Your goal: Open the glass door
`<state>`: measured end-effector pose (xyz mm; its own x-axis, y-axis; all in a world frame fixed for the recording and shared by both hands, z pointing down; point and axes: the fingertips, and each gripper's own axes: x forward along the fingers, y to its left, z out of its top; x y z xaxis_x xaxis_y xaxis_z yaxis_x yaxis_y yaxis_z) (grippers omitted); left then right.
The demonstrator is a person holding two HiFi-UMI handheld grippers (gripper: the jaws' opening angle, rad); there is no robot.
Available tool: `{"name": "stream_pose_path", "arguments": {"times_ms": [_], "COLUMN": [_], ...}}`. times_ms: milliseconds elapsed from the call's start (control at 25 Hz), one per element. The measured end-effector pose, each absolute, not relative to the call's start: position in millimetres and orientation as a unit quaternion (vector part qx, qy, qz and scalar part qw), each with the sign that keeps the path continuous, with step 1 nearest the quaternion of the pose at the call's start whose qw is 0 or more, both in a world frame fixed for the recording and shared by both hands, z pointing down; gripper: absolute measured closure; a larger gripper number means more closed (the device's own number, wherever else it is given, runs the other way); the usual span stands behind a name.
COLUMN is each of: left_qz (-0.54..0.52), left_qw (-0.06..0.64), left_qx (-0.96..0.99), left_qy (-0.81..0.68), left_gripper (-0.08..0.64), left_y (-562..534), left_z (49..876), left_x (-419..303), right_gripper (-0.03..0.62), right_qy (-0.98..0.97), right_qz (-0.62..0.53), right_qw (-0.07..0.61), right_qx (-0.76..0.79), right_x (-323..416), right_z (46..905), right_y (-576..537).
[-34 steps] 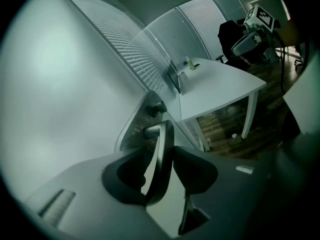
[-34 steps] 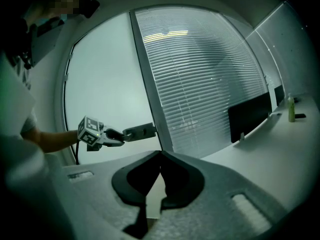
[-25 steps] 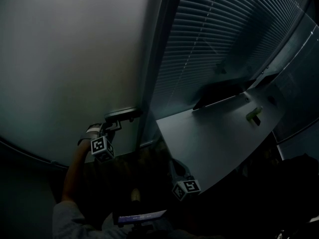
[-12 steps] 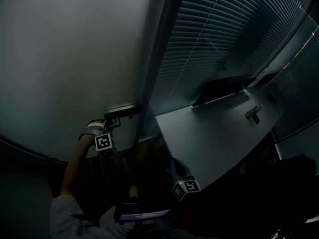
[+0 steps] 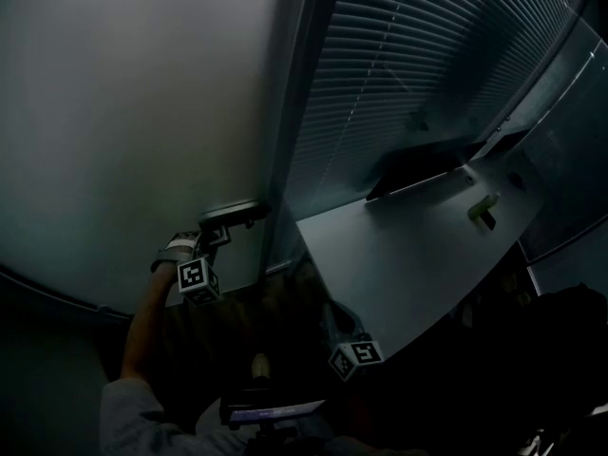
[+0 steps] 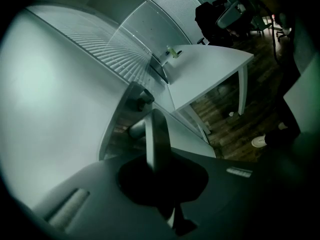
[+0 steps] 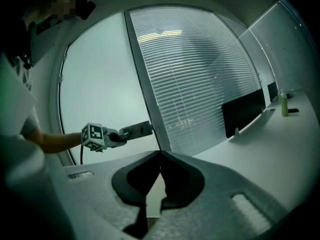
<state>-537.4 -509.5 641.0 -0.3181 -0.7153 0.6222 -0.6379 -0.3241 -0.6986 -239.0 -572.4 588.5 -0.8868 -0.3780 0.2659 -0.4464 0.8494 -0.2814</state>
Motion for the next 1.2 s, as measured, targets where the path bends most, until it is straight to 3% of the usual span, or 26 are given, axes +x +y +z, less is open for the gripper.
{"name": "stream_pose_path", "arguments": {"times_ms": [1200], "left_qz": [-0.558], "left_qw": [0.08], "left_qx": [-0.618], "left_qy": [0.548], "left_gripper": [0.558], "left_y": [-471.2], "left_z": [653.4], "left_x": [-470.8], "right_gripper": [0.591], "right_qy": [-0.944], "right_qz": [0.165], "right_qw": [0.069], "right_qx": [0.276], "right_x": [-152.0], "right_z": [587.8], "right_y": [-531.7]}}
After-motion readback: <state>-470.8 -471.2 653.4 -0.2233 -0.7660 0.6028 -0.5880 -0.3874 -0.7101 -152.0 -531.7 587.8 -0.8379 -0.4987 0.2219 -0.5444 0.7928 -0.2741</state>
